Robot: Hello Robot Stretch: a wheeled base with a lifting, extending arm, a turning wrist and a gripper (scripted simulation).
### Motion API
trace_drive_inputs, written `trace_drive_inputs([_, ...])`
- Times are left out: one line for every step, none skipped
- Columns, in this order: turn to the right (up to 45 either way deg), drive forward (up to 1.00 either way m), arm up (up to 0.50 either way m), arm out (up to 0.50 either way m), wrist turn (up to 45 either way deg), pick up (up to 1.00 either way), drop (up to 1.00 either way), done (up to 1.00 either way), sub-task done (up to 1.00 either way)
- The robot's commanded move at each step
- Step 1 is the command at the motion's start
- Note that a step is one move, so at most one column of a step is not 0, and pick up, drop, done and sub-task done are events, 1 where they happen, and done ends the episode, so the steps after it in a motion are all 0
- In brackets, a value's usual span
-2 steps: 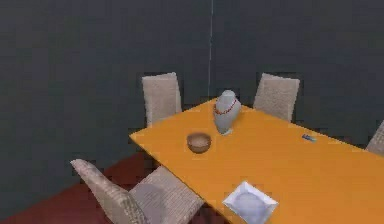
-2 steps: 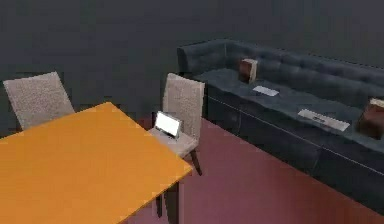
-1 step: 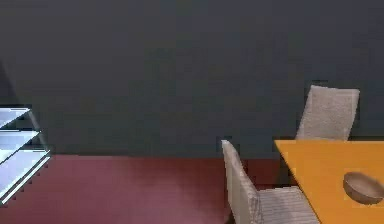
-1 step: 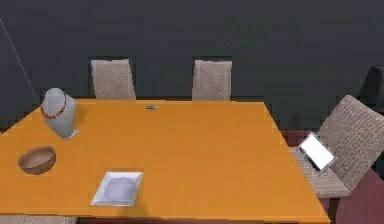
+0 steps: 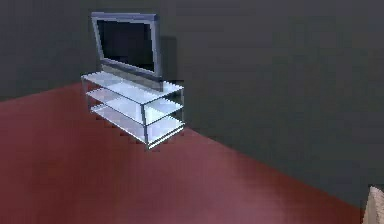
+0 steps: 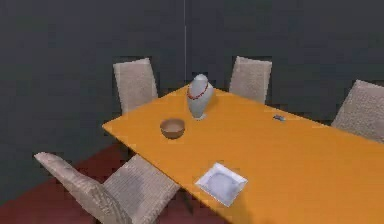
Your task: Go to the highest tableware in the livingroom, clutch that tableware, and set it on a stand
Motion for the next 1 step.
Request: trace_drive_inputs([45.0, 0.00, 0.00, 0.00, 0.0, 0.00, 0.00, 0.00, 0.00])
